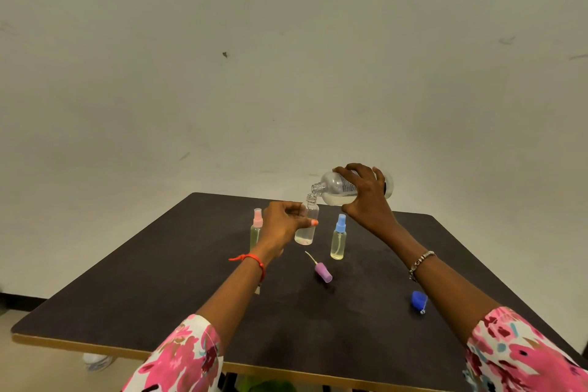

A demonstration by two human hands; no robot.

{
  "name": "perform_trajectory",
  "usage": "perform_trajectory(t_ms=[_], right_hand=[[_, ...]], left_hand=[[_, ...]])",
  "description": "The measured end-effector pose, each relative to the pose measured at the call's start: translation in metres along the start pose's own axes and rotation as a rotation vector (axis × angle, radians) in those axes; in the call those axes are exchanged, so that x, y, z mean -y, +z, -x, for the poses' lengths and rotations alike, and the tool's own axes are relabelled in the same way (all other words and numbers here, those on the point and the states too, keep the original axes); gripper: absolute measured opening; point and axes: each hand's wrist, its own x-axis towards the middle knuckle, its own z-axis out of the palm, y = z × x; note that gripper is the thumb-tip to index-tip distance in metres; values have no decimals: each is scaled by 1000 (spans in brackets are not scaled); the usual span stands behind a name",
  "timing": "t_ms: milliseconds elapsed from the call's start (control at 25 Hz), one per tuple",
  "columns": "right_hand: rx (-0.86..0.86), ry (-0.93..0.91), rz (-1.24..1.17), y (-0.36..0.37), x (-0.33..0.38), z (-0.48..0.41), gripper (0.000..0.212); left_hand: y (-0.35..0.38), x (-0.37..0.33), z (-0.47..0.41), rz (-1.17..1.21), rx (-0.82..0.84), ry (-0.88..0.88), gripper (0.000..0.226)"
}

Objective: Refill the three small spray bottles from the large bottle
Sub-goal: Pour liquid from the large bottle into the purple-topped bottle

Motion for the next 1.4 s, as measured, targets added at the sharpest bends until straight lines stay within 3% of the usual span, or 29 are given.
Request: perform_trajectory(t_ms=[1400], right_hand=[[-19, -24, 13, -1, 3, 4, 63]], left_hand=[[0, 4, 2, 19, 22, 7, 44]])
